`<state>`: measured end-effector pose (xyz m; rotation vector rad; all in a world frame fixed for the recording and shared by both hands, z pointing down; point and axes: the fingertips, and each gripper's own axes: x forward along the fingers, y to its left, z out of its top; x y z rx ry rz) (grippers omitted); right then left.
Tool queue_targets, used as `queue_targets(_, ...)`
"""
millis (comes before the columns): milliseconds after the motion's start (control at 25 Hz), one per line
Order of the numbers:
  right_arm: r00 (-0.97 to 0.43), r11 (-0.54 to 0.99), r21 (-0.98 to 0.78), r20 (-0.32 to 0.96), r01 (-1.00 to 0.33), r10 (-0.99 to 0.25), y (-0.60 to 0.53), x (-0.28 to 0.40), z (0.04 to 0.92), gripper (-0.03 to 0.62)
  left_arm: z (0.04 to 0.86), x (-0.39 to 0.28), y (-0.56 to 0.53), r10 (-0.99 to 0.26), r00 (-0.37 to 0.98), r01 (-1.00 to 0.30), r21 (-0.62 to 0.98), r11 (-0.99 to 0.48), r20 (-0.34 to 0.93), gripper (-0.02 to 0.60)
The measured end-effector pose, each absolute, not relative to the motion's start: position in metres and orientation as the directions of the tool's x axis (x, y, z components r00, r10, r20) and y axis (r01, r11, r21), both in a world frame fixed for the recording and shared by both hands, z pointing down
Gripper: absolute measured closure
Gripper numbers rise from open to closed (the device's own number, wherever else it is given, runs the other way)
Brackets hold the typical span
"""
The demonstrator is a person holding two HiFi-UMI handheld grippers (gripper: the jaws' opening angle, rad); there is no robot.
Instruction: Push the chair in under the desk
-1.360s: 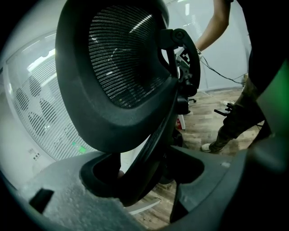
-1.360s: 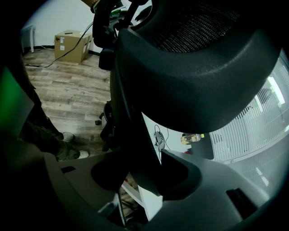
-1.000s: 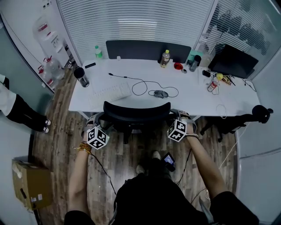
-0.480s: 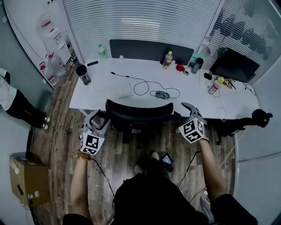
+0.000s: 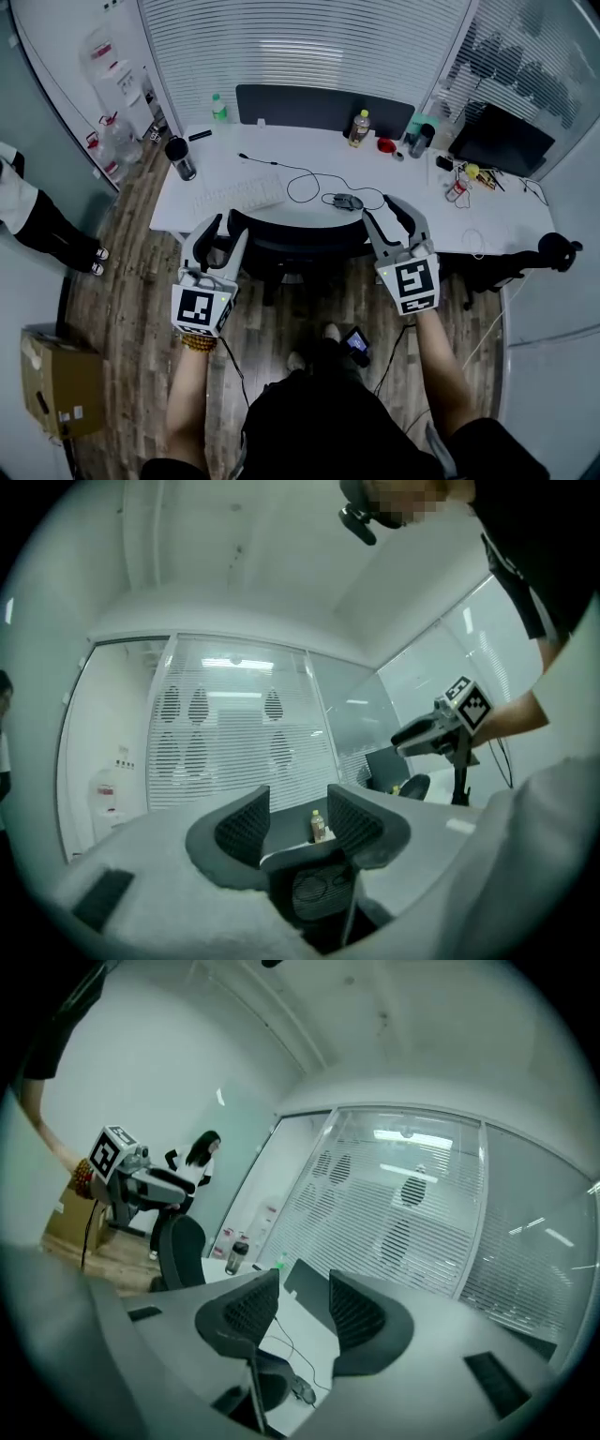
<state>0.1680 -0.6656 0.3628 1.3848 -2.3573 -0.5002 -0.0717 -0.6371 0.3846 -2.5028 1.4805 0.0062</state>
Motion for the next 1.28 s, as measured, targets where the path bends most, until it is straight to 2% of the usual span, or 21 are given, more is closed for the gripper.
queue_targets(240,-0.509,0.478,0.419,0.043,-0.772,-0.86,-0.641,0.112,0.358,0.45,0.354,-0.026,-0.611,-0.842,0.501,-0.863,-0.181,-0.471,-0.2,0.403)
queue_targets(400,-0.438,0.396,0.383,-0.026,-0.835,-0.899,-0.628,0.102,0.364,0.471,0.349,-0.013,-0.593,-0.844,0.47,-0.883,-0.156,-0.444,-0.258,0.43)
queue_targets(720,-0.383,0.363,0.235,-0.044,-0.902,-0.923,-0.607,0.096,0.386,0.507,0.371,-0.008,-0.578,-0.889,0.389,-0.921,-0.087,-0.379,-0.242,0.449)
queue_targets(1280,-0.374,0.366,0.173,-0.015,-0.914,-0.927,-0.579,0.081,0.42,0.542,0.404,0.014,-0.563,-0.907,0.376,-0.927,-0.072,-0.369,-0.188,0.482)
